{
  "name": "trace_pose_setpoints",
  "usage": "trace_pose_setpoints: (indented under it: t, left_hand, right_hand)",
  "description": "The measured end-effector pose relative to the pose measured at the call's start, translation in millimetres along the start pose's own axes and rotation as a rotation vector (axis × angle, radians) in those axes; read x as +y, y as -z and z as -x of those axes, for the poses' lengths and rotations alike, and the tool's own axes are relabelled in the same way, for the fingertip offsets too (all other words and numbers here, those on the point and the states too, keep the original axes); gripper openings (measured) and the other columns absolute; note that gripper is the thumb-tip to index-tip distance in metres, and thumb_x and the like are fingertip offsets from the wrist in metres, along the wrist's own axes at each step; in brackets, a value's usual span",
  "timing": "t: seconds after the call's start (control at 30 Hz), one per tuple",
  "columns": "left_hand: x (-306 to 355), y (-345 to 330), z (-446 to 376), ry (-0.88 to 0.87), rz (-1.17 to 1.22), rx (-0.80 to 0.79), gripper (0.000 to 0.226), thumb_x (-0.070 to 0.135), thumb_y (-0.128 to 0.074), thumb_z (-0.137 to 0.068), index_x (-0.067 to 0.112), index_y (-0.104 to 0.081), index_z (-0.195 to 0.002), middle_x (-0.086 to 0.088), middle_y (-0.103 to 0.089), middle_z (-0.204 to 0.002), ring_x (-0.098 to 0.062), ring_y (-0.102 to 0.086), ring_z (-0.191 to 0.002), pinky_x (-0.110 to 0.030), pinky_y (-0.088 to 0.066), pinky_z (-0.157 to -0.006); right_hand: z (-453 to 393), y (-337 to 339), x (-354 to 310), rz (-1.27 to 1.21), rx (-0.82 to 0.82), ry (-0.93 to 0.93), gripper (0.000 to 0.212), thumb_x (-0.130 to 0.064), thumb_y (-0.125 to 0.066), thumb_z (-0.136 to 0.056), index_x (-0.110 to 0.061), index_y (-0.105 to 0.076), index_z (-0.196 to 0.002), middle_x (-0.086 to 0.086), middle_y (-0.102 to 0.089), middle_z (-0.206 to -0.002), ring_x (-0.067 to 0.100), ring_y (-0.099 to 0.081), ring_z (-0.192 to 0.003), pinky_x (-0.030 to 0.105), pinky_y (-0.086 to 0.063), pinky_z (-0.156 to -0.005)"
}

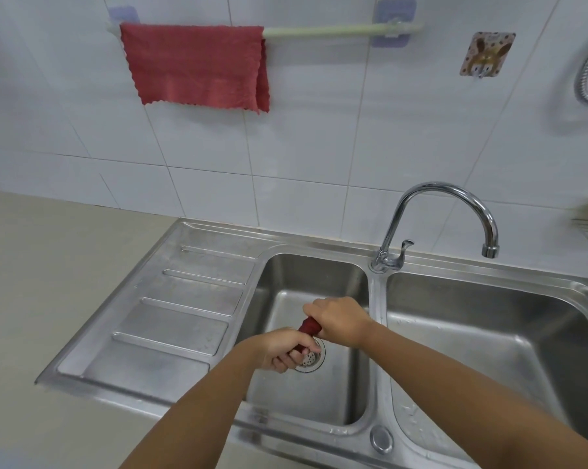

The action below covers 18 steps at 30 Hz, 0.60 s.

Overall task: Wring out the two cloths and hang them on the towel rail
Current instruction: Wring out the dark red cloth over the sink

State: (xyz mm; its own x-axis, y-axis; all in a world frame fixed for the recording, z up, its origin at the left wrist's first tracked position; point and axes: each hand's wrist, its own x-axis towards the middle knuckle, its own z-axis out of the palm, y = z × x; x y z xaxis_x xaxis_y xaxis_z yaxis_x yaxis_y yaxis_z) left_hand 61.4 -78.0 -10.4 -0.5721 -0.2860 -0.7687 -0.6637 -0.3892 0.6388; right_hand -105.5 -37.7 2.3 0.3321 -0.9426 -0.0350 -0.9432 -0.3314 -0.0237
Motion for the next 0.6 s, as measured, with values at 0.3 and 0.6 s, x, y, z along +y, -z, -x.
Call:
trace_pose_setpoints:
  t: [0.3,0.6]
  left_hand:
    - [2.4,-10.3,1.2,-0.024,0.304,-0.230,0.033,0.024,-0.054,-0.082,0.026,-0.037,-0.054,0.013,-0.031,-0.038,-0.003,-0.021,-0.030,-0.016,-0.011,-0.032]
    - [0.7,-12.7,2.6,-0.037,0.366,-0.276,0.033,0.025,-0.052,-0.085,0.025,-0.040,-0.055,0.013,-0.033,-0.038,-0.001,-0.024,-0.030,-0.014,-0.012,-0.032]
  right_hand:
    - [8.0,9.6,2.5,0.034,-0.023,-0.047,0.020,-0.032,-0.052,-0.089,-0.015,-0.057,-0.098,0.005,-0.069,-0.087,0.029,-0.063,-0.076,0.031,-0.038,-0.060]
    - [7.9,-4.1,1.9,0.052,0.006,-0.076,0.025,-0.036,-0.050,-0.089,-0.017,-0.054,-0.105,0.002,-0.069,-0.093,0.028,-0.065,-0.082,0.030,-0.037,-0.058]
